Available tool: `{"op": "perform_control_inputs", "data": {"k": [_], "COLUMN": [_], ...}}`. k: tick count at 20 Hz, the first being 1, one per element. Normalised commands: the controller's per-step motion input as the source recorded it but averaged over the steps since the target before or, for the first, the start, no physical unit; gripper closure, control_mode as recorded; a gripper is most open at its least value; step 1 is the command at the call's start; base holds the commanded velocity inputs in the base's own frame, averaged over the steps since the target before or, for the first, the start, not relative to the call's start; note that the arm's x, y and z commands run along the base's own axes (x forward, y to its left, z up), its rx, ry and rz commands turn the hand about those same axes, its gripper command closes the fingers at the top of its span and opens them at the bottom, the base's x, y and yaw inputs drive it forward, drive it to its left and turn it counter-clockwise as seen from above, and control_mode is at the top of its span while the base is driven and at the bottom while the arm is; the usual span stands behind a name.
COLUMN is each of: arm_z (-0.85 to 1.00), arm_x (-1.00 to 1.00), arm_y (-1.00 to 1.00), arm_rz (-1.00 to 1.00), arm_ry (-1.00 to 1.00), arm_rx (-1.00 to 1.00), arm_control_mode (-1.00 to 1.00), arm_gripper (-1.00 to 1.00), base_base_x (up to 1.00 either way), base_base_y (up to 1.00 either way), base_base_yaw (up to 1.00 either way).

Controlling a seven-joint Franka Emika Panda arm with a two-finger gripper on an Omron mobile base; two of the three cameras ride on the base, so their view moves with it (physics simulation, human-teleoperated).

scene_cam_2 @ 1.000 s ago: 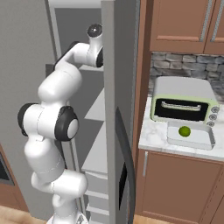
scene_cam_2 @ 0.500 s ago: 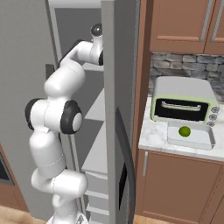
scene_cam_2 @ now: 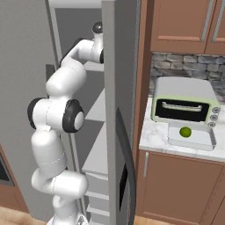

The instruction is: Take the avocado and lime out of the freezer and place them in the tupperware container on the counter. Then put the tupperware containing the vegetables back in the freezer.

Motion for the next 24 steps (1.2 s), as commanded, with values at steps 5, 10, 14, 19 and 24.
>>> {"op": "perform_control_inputs", "data": {"k": [5,10,14,19,24], "arm_z": [-0.04,0.02,0.00,0.07,0.39], "arm_x": [-0.23,-0.96,-1.00,-1.00,-1.00], "arm_y": [0.00,0.00,0.00,0.06,0.23], "arm_rz": [0.00,0.00,0.00,0.00,-0.03], "arm_ry": [-0.05,-0.26,-0.28,-0.23,-0.06], "arm_rx": [0.00,0.00,0.00,0.00,0.00], "arm_control_mode": [-1.00,-1.00,-1.00,-1.00,-1.00], "arm_gripper": [1.00,1.00,1.00,1.00,1.00], "base_base_x": [0.00,0.00,0.00,0.00,0.00], "base_base_y": [0.00,0.00,0.00,0.00,0.00], "base_base_yaw": [0.00,0.00,0.00,0.00,0.00]}}
